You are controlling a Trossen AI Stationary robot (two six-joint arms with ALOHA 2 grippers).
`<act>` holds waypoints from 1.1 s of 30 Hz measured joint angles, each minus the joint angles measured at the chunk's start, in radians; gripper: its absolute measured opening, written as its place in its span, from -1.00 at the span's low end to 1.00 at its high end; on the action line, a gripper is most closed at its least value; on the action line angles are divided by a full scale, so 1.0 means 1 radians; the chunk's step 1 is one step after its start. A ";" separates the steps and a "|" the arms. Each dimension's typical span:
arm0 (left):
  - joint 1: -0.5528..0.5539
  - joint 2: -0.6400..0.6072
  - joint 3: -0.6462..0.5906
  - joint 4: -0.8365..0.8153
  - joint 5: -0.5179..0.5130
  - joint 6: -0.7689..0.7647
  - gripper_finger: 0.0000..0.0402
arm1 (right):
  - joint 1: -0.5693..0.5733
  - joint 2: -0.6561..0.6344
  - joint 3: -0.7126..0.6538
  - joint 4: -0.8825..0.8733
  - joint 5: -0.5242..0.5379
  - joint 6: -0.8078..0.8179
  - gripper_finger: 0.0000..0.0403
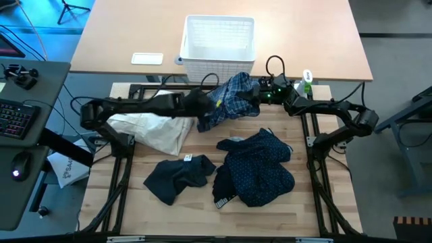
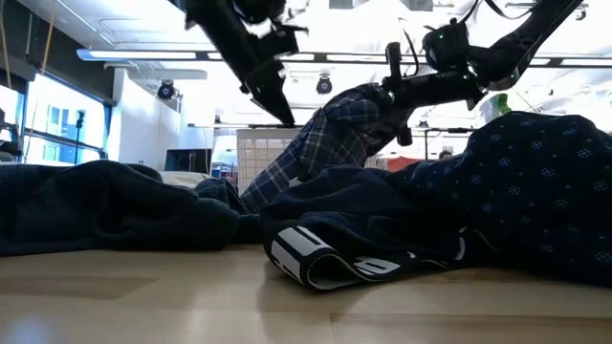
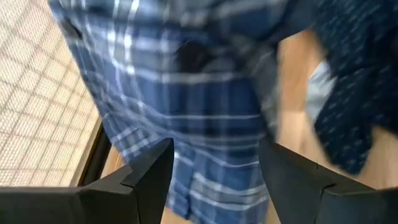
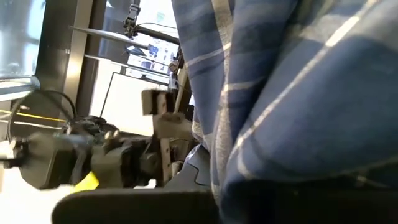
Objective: Fold laundry
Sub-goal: Put the blue plaid flannel shirt into the laundry bin
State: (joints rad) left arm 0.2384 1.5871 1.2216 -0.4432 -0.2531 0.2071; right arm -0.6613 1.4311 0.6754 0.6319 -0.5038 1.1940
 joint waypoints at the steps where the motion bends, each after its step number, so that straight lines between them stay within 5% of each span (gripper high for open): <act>1: -0.018 -0.021 -0.027 0.034 -0.020 -0.003 0.11 | 0.000 0.000 0.000 0.000 -0.005 0.003 -0.99; 7: -0.098 -0.104 -0.294 0.496 -0.299 0.013 0.11 | 0.000 0.000 0.000 0.000 -0.032 0.027 -0.99; 13: -0.115 -0.091 -0.408 0.726 -0.153 -0.079 0.11 | 0.000 0.000 -0.001 0.007 -0.073 0.041 -0.99; 22: -0.109 -0.070 -0.394 0.677 -0.017 0.011 0.20 | 0.001 0.000 -0.001 0.010 -0.077 0.048 -0.99; 33: -0.109 -0.040 -0.347 0.612 -0.103 0.059 0.58 | 0.001 0.000 -0.001 0.009 -0.077 0.048 -0.99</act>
State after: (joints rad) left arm 0.1291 1.5472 0.8745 0.1692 -0.3565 0.2657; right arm -0.6605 1.4311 0.6743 0.6406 -0.5809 1.2418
